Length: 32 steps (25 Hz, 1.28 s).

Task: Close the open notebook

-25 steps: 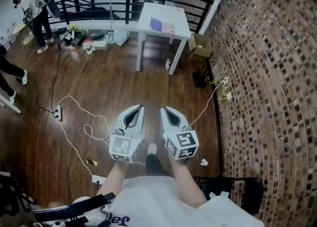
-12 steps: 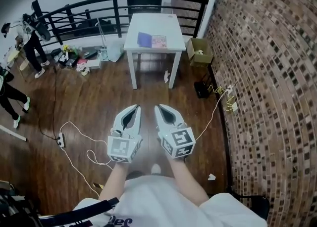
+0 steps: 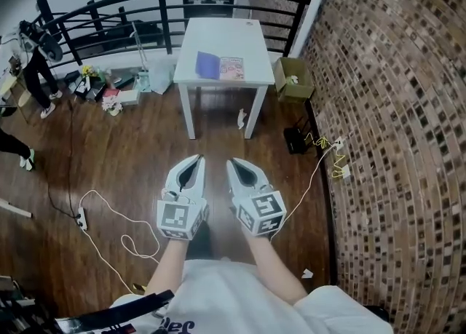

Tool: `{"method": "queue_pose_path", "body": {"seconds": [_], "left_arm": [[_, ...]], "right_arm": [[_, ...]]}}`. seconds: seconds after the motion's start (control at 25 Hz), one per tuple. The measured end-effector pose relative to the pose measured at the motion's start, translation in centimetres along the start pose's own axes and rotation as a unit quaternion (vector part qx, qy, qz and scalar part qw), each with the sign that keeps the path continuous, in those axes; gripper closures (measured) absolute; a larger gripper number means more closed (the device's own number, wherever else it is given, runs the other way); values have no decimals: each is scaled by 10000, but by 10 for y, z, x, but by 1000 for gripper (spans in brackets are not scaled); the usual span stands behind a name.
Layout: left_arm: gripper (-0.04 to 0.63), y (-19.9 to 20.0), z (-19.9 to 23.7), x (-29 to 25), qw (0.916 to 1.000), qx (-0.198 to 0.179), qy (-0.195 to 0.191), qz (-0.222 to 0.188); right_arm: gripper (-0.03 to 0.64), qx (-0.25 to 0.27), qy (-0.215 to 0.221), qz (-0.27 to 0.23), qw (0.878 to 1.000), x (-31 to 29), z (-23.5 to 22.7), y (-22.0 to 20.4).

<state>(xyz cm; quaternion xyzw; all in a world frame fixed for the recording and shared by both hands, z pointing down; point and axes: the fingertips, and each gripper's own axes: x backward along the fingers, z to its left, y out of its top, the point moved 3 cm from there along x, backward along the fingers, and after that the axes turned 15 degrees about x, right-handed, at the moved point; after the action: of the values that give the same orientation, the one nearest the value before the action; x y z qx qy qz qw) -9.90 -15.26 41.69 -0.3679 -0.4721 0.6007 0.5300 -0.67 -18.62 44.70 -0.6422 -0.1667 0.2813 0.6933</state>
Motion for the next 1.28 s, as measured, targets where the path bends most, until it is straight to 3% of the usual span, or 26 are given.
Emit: {"method": "queue_pose_path", "body": {"seconds": [0.52,0.76,1.04,1.28], "left_arm": [[580,52,149,-193,9982,-9,-546,-231],[580,32,198,-248,9981,441,-385,195],[580,23,228,-326,9984,428,-305,219],[578,33,259,-416,9994,258,23,207]], "right_arm": [[630,425,-396,15,9983,-220,-98,47],[630,443,-398,224,9980,-277,-123,31],[630,288,-556,305,9976,-330,-202,13],[630,372,-211,-6,9991,-415,-278,23]]}}
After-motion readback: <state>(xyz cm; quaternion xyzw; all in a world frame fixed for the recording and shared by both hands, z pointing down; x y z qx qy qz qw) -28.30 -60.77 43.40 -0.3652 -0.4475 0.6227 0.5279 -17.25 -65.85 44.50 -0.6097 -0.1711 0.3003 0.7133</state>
